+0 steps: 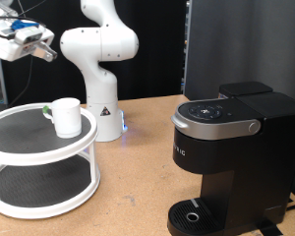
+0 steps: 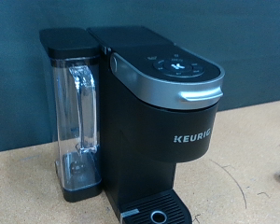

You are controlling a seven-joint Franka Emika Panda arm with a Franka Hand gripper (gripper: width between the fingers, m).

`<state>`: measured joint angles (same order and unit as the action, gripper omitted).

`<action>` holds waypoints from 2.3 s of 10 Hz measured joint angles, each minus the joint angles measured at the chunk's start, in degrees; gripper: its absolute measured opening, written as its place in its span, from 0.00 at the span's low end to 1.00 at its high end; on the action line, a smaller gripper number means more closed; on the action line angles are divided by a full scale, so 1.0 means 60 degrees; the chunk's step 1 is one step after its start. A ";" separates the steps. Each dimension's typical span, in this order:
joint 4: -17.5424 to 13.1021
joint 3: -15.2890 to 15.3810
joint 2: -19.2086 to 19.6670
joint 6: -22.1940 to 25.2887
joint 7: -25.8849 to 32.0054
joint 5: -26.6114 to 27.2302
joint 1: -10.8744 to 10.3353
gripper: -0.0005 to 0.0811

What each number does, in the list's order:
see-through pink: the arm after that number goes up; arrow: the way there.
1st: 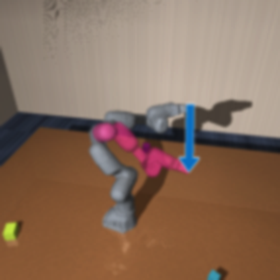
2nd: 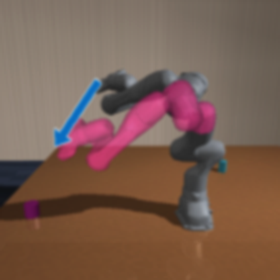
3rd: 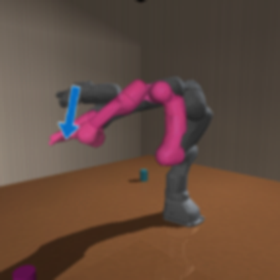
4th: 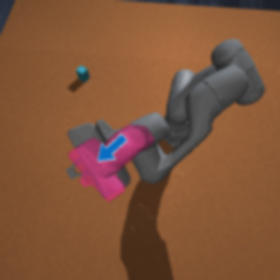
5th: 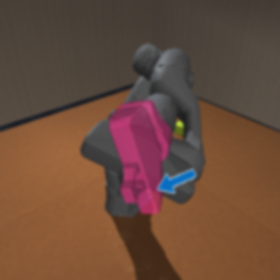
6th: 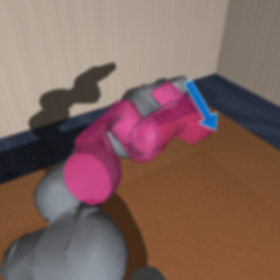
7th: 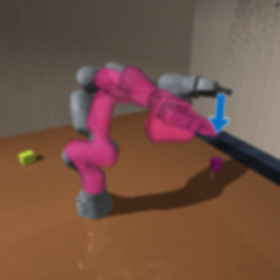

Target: Make a cup of coffee with the keurig machine

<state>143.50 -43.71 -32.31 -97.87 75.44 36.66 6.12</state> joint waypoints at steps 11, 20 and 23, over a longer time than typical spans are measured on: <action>-0.0572 -0.1155 0.0015 0.1752 0.0260 -0.0692 0.0483 0.02; 0.0629 -0.1519 0.1127 0.0107 0.2438 -0.0818 0.0468 0.02; 0.0716 -0.1530 0.1518 -0.0032 0.2762 -0.0771 0.0461 0.02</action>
<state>147.79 -52.89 -23.20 -98.07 92.01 32.03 8.88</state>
